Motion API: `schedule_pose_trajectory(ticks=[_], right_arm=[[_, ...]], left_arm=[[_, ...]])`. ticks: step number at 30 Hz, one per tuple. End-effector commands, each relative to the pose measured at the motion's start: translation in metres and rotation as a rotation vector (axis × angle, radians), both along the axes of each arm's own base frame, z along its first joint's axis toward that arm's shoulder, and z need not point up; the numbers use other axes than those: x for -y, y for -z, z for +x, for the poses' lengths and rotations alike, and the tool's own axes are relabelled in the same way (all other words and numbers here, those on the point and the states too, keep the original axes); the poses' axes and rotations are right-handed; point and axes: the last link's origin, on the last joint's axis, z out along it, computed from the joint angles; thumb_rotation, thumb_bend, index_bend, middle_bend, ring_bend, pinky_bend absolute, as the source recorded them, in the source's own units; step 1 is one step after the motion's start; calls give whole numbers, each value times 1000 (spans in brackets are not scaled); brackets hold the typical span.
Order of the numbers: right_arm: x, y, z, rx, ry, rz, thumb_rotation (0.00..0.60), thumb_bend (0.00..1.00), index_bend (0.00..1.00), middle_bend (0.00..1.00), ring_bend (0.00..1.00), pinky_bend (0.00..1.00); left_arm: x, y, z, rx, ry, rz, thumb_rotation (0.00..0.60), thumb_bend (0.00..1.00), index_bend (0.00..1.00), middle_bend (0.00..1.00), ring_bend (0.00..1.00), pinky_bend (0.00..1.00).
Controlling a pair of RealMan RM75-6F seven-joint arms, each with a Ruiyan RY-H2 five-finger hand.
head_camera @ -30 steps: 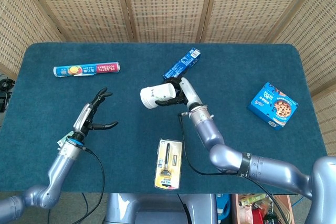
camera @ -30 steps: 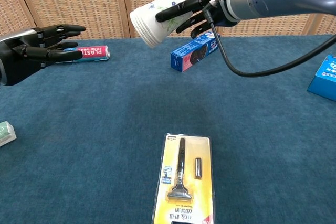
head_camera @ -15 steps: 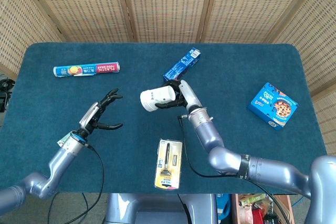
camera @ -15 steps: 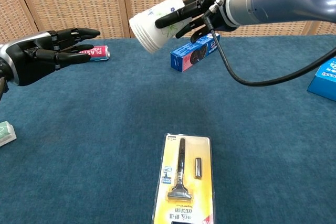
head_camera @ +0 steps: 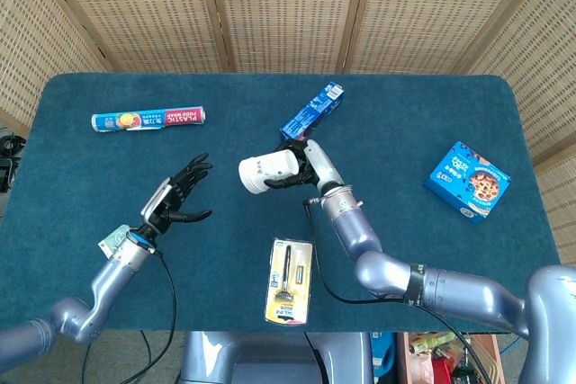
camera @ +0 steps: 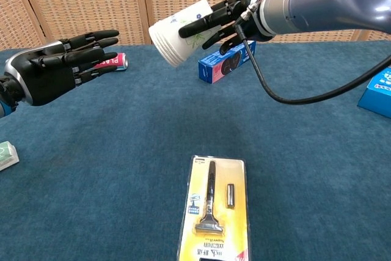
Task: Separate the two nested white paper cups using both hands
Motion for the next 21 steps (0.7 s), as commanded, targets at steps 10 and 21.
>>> schedule_pose_trajectory(ticks=[10, 21], right_arm=[[0, -5, 7, 17, -34, -8, 600, 246, 791, 659, 515, 721], [-4, -5, 11, 18, -48, 1, 600, 246, 791, 659, 515, 721]], left_arm=[[-14, 19, 10, 23, 40, -47, 600, 150, 302, 0, 0, 0], [-18, 29, 22, 17, 45, -51, 600, 149, 358, 0, 0, 0]])
